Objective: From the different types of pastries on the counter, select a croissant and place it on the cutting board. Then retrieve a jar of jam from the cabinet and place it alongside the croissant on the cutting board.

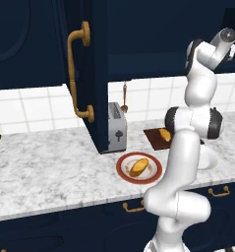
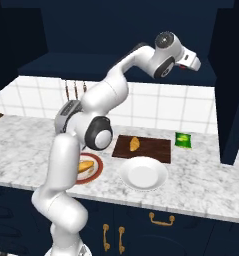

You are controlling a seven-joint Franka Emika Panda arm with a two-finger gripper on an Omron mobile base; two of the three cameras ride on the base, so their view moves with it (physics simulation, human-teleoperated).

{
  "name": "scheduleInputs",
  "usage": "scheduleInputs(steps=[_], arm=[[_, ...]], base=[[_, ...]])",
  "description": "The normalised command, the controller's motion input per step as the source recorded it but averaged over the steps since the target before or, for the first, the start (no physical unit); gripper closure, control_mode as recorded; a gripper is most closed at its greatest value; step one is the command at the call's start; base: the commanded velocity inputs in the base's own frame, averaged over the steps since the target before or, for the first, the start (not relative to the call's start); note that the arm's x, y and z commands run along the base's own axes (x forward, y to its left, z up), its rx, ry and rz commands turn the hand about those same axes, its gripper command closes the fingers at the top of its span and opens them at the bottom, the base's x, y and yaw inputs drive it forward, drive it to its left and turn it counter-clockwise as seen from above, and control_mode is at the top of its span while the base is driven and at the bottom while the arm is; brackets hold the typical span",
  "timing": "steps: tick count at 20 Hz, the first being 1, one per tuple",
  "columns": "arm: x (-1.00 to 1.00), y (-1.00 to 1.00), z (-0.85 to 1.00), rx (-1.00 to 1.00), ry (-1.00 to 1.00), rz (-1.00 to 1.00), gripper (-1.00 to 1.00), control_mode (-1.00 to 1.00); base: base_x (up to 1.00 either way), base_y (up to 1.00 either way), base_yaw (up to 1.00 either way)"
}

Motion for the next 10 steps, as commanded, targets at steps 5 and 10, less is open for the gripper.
scheduleInputs(steps=[5, 10], arm=[[-0.38, 0.00, 0.06, 0.00, -0.05, 0.03, 1.00, -1.00], [-0.86, 0.00, 0.44, 0.00, -0.01, 0.02, 1.00, -1.00]], base=[[0.00, 0.00, 0.00], [0.00, 0.00, 0.00]])
